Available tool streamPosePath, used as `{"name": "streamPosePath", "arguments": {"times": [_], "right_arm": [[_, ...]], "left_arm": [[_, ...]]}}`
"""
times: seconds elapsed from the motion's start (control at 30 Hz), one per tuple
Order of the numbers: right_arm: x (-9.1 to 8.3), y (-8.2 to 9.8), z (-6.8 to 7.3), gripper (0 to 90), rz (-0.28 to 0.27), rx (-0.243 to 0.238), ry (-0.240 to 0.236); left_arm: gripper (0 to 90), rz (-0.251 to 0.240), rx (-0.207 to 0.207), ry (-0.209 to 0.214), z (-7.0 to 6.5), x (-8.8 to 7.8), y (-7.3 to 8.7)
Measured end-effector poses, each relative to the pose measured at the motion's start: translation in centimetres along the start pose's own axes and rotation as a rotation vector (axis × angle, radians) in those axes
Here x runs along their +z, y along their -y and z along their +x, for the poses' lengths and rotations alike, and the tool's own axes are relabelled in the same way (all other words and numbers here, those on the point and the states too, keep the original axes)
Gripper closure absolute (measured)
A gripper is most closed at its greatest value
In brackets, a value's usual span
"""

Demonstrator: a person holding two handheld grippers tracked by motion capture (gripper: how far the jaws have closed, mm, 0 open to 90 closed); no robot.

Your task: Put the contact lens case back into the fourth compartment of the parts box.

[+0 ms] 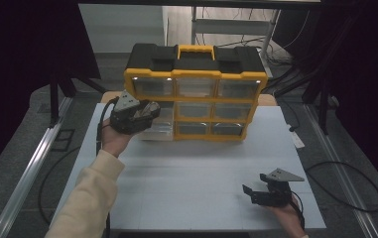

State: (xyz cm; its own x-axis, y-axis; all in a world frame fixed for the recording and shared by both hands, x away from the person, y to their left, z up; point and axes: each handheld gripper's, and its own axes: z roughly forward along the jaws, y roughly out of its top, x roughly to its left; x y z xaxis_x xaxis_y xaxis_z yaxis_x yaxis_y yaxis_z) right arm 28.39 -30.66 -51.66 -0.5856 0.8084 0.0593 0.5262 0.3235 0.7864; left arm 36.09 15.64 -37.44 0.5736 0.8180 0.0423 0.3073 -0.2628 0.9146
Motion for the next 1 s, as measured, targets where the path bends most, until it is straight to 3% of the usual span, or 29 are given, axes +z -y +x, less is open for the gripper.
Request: {"name": "streamPosePath", "arguments": {"times": [0.33, 0.5, 1.0], "right_arm": [[0.0, 0.0, 0.0, 17.1, -0.001, 0.000, -0.002], [0.0, 0.0, 0.0, 17.1, 0.000, -0.001, -0.003], [0.2, 0.0, 0.0, 17.1, 0.001, 0.002, -0.004]], "left_arm": [[46.4, 0.005, -0.007, 0.017, 0.0, 0.1, 0.0], [32.9, 0.000, -0.005, 0.013, -0.2, -0.1, 0.0], [26.9, -0.019, 0.010, 0.107, -1.1, -1.0, 0.2]]}}
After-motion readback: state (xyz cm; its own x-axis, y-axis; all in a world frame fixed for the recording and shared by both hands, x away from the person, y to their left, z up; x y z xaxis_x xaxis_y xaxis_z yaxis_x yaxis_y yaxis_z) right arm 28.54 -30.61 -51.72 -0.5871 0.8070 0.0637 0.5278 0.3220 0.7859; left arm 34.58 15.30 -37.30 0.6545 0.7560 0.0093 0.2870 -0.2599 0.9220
